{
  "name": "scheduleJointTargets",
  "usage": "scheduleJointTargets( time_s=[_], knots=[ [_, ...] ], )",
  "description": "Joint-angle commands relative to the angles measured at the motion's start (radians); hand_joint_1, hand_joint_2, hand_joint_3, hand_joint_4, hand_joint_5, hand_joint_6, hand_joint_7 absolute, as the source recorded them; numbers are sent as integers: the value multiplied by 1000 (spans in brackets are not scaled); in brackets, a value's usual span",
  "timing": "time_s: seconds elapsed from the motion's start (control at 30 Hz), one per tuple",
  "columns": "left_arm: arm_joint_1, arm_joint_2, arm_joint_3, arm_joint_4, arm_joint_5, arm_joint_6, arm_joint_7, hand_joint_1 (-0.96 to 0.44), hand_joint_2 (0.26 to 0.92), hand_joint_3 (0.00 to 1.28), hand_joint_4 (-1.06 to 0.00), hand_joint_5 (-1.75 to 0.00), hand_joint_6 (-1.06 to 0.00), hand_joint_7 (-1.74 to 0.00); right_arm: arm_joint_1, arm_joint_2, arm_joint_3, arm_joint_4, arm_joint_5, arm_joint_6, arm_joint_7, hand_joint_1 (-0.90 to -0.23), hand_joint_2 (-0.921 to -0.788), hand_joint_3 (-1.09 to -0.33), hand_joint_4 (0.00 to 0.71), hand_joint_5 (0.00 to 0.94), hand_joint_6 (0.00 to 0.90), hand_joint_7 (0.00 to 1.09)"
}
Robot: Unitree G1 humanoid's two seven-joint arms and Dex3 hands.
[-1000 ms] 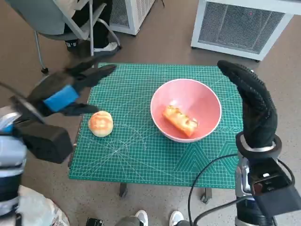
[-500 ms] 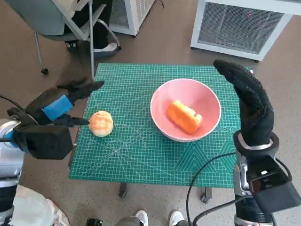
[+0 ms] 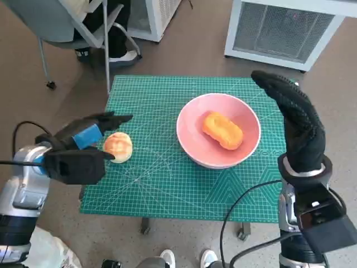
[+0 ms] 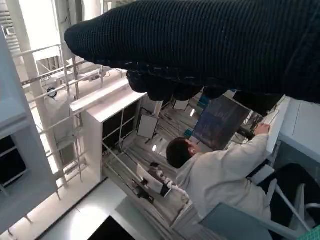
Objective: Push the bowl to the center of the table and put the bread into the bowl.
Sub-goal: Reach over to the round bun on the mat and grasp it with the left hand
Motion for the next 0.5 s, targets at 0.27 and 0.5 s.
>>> scheduleJointTargets(
  time_s=[0.27, 0.5],
  knots=[
    [-107, -67, -92, 259, 52, -35, 21, -134, 914, 10, -260, -18, -370, -24, 18, -23, 2, -10, 16, 33, 20, -541, -921, -735, 363, 4, -1, 737],
    [-151, -97, -136, 386, 95, -23, 44, -125, 921, 37, -405, -46, -475, -57, 25, -25, 1, -26, 17, 46, 20, -541, -921, -735, 357, 2, -1, 737]
  ],
)
